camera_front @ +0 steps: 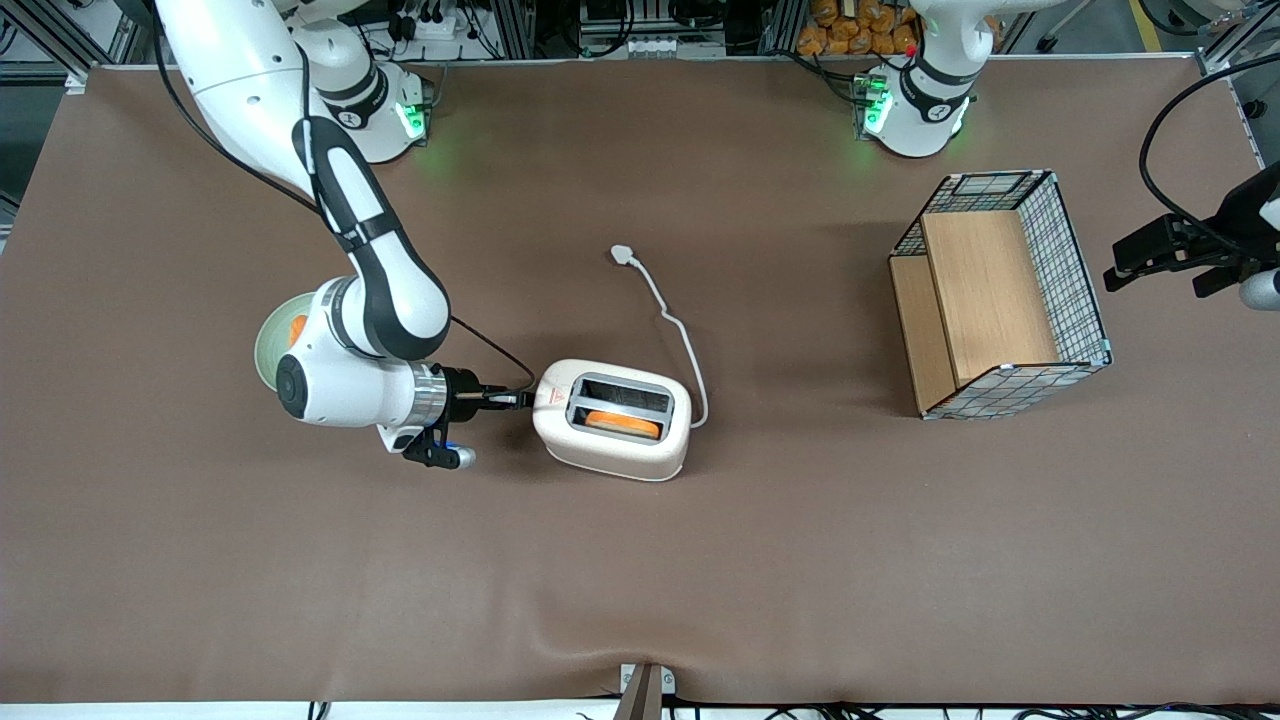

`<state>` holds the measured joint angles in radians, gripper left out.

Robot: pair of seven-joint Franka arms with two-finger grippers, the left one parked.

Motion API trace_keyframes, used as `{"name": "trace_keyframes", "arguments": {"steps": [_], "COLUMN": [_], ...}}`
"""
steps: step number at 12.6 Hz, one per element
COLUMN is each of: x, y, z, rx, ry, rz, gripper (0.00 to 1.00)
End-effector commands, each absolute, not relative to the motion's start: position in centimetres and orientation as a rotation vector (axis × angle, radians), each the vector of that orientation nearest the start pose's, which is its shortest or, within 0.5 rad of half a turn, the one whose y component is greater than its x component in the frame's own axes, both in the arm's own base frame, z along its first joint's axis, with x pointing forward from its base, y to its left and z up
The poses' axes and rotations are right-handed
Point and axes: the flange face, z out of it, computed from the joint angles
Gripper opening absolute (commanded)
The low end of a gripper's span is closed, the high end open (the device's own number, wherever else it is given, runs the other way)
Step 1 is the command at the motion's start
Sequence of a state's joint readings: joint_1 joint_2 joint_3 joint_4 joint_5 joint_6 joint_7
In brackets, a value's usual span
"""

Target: Press toaster button with right arm

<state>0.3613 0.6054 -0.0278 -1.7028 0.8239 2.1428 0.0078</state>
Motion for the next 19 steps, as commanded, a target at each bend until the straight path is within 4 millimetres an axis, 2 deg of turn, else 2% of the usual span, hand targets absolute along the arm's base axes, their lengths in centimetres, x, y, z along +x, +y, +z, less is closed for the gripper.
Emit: {"name": "trace_keyframes", "arguments": {"steps": [1, 9, 13, 15, 18, 19], "x": [61.4, 60.8, 60.7, 60.9, 61.8, 62.2], "y": [25.1, 25.2, 25.5, 25.4, 24.7, 23.7], "z": [21.9, 19.2, 19.0, 20.2, 24.7, 25.9], "rx": [-2.473, -2.451, -2.453, -2.45, -2.436, -2.435], "ry": [0.249, 0.207, 0.191, 0.183, 0.161, 0.153], "rz": [0.349, 0.365, 0.366, 0.355, 0.319, 0.332], "gripper": [0.0, 0.0, 0.0, 0.0, 0.01, 0.05]}}
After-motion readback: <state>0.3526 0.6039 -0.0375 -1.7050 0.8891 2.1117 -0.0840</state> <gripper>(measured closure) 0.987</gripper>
